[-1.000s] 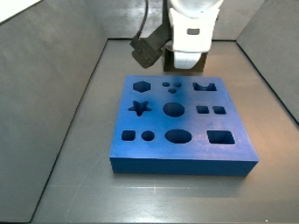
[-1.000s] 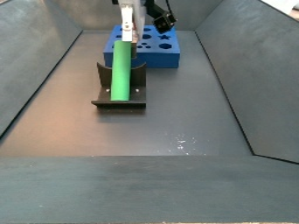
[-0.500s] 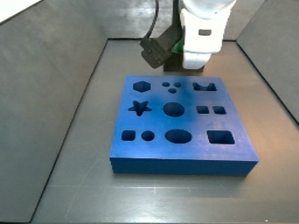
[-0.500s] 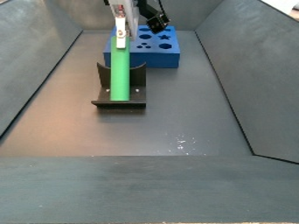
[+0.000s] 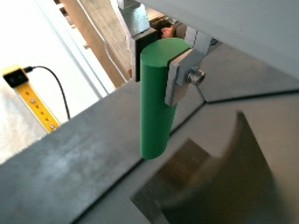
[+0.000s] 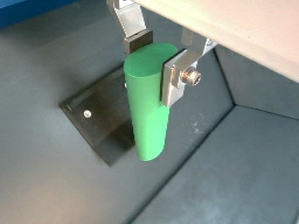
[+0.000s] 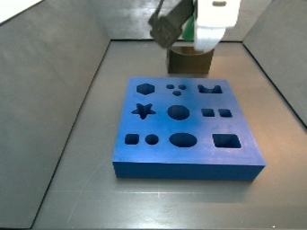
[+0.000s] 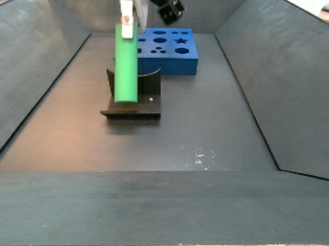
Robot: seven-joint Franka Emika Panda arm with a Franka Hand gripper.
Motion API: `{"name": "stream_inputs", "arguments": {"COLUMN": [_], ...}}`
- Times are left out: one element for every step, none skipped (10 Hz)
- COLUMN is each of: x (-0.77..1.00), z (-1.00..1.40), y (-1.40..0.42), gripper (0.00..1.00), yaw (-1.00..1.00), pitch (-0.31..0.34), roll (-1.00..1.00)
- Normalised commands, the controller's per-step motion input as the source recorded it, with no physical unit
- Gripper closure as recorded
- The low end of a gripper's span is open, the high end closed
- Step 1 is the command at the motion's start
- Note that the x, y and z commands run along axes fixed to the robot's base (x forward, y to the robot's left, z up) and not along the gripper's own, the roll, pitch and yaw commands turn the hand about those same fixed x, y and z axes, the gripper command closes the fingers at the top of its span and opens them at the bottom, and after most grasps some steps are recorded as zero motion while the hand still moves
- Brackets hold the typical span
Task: Pick up the oval object. Move up. Place the oval object on the fixture. Regrasp the oval object. Move to above the board. Insert the oval object.
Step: Move to above the board.
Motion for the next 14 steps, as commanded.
{"name": "stream_inputs", "arguments": {"x": [0.05,0.04,0.03,0.02,0.02,0.01,0.00,-0.01,-0.01,0.00,0.00,0.01,-0.51,-0.50], "z": [1.00,1.00,1.00,1.00,1.00,1.00,1.00,0.85,0.70,0.49,0.38,0.18,0.19,0.19], "y": [0.16,0.14,0.13,0.12,0.11,0.08,0.08,0.05,0.03,0.01,0.01,0.00,-1.00,-1.00], "gripper": [1.00,1.00,1.00,1.00,1.00,1.00,1.00,1.00,1.00,1.00,1.00,1.00,1.00,1.00], "yaw": [0.05,0.03,0.02,0.02,0.01,0.01,0.01,0.02,0.02,0.03,0.04,0.05,1.00,1.00], "pitch": [0.027,0.033,0.043,0.051,0.058,0.073,0.079,0.092,0.102,0.111,0.118,0.133,0.070,0.057], "roll": [-0.05,-0.05,-0.05,-0.05,-0.05,-0.07,-0.07,-0.07,-0.07,-0.07,-0.08,-0.07,-0.53,-0.52]}}
